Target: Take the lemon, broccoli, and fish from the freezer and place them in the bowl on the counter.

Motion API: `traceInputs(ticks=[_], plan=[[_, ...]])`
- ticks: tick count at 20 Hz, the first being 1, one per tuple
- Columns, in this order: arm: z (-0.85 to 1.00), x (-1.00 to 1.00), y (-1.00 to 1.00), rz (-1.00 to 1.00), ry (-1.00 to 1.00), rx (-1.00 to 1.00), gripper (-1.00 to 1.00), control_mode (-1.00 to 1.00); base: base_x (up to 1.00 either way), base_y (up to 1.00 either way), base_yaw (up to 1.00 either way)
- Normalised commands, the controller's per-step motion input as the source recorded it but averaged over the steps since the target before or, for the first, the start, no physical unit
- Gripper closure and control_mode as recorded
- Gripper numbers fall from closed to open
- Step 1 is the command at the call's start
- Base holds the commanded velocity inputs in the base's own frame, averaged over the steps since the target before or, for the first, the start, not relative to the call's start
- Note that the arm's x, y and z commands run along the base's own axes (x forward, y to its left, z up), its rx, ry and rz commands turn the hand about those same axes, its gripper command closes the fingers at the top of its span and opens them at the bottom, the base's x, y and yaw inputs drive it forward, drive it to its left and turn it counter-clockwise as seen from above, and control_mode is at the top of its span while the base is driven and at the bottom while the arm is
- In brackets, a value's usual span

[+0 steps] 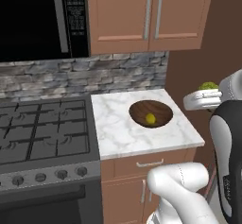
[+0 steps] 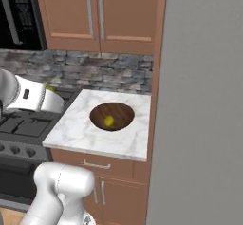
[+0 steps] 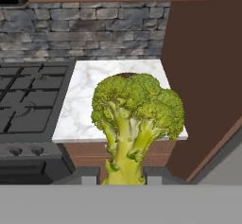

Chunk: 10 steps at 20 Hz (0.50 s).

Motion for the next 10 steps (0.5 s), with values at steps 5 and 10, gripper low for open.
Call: traceInputs(ticks=[5,10], plan=[[0.00,0.00,0.00,0.00,0.00,0.00,1.00,1.00,0.47,0.10,0.00],[0.00,0.00,0.00,0.00,0.00,0.00,1.00,1.00,0.66,-0.02,0.00]])
